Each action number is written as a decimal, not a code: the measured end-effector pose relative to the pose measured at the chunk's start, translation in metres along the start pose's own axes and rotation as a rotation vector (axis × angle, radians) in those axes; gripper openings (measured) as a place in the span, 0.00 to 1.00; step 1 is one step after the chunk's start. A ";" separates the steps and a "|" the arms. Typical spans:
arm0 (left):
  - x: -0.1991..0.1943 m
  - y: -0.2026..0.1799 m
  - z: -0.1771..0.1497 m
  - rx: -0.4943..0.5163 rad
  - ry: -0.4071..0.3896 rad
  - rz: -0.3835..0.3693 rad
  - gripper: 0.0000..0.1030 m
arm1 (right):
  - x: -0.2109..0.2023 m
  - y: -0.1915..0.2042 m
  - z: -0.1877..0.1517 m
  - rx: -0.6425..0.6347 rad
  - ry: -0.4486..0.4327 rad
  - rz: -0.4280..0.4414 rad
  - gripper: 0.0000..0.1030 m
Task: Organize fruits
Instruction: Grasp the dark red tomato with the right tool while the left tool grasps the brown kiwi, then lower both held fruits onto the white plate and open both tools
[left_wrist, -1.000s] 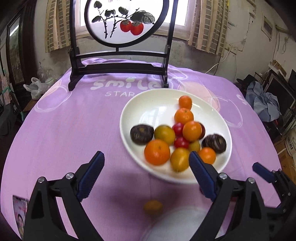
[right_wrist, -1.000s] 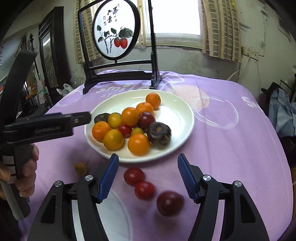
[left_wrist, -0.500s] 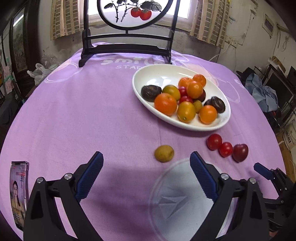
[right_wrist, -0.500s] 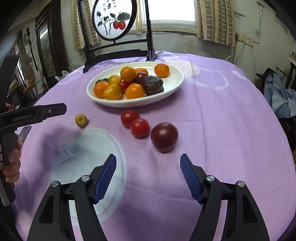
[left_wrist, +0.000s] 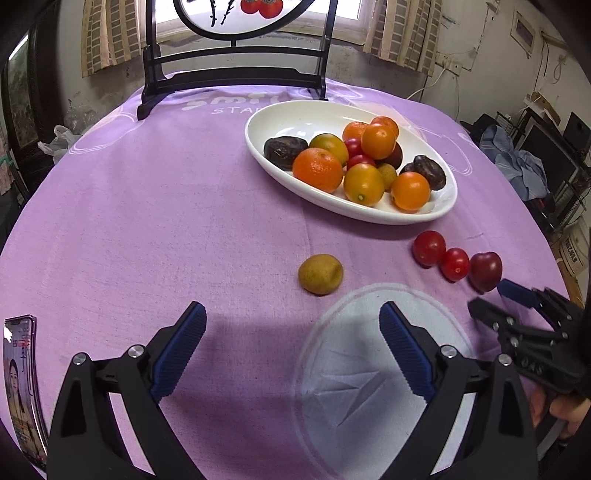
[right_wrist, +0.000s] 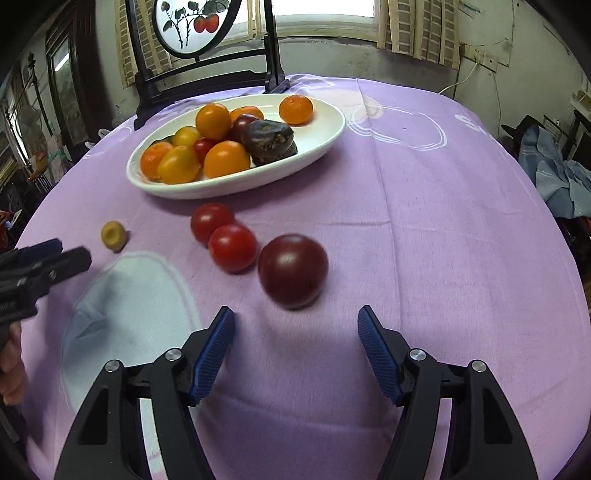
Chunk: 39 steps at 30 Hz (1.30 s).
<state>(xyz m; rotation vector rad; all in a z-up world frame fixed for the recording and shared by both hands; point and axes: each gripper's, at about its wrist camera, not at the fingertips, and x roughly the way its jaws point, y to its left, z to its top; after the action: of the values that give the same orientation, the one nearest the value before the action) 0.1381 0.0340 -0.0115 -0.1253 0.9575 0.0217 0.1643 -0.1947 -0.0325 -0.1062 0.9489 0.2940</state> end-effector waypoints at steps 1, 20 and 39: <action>0.001 0.000 0.000 0.003 0.004 0.003 0.90 | 0.003 0.000 0.003 0.000 0.002 0.004 0.61; 0.015 -0.014 -0.004 0.048 0.005 0.027 0.81 | -0.024 0.015 -0.017 -0.015 -0.036 0.092 0.37; 0.018 -0.046 0.004 0.130 0.028 0.043 0.29 | -0.036 0.019 -0.021 -0.050 -0.071 0.160 0.37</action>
<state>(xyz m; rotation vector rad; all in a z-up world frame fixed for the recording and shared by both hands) 0.1547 -0.0120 -0.0193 0.0146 0.9867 -0.0025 0.1223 -0.1886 -0.0145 -0.0653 0.8814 0.4661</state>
